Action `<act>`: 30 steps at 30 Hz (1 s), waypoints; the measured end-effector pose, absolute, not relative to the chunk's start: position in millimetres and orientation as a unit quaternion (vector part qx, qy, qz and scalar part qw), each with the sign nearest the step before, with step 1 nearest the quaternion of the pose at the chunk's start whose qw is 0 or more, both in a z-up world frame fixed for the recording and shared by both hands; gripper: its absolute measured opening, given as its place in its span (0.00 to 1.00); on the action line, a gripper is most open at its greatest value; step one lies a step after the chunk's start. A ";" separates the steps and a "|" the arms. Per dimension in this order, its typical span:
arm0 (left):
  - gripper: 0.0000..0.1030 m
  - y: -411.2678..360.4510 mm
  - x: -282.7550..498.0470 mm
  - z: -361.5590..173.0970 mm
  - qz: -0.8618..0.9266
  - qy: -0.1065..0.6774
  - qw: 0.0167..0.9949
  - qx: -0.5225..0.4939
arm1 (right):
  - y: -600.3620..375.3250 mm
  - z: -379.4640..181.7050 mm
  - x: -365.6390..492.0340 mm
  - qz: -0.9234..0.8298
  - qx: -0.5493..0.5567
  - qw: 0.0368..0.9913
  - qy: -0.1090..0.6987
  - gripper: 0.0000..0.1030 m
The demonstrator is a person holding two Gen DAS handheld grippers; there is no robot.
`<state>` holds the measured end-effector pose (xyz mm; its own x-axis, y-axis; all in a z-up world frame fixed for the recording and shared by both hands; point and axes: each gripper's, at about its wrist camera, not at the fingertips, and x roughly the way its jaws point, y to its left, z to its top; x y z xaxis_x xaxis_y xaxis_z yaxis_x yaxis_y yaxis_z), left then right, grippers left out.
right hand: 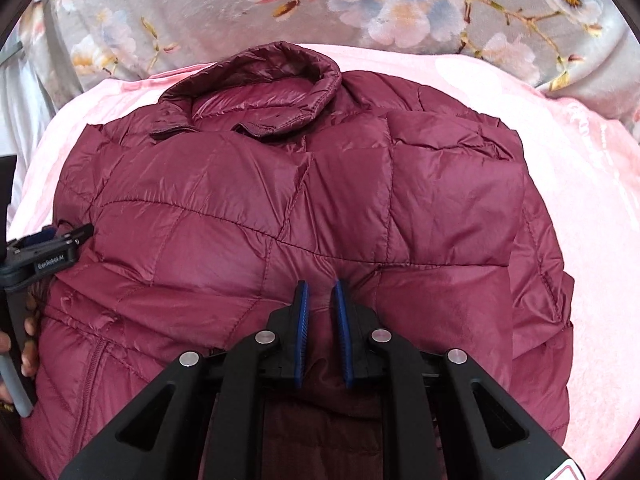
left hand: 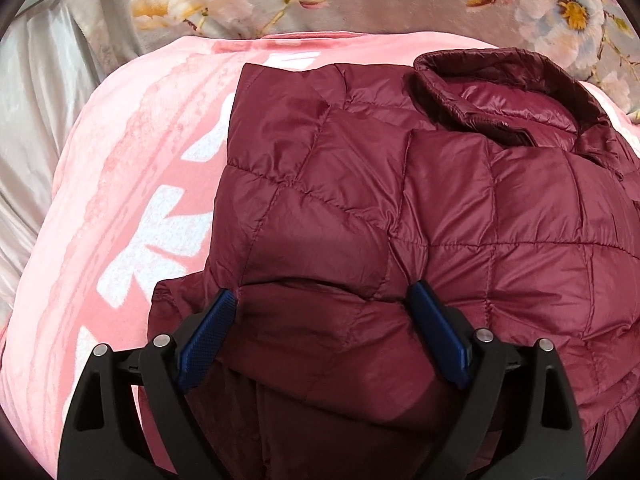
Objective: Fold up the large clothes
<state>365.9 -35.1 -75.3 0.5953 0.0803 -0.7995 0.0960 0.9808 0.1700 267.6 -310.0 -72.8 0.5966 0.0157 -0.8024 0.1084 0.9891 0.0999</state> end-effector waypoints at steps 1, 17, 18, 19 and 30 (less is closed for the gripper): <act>0.85 -34.5 364.9 -72.4 -0.005 0.454 0.885 0.099 | -310.1 -71.4 267.9 -0.025 0.069 0.889 0.452 0.14; 0.74 -71.1 461.0 -34.7 -0.193 0.534 0.790 -0.230 | -341.8 -47.2 354.3 0.022 0.318 0.852 0.414 0.44; 0.71 -75.3 466.8 -39.9 -0.187 0.539 0.788 -0.233 | -346.2 -54.6 360.9 0.017 0.336 0.846 0.413 0.36; 0.64 -80.6 472.6 -47.3 -0.182 0.544 0.786 -0.231 | -348.3 -59.6 364.6 0.013 0.348 0.842 0.413 0.31; 0.18 -92.5 473.1 -74.6 -0.183 0.544 0.809 -0.131 | -340.3 -71.2 367.2 0.001 0.224 0.875 0.430 0.07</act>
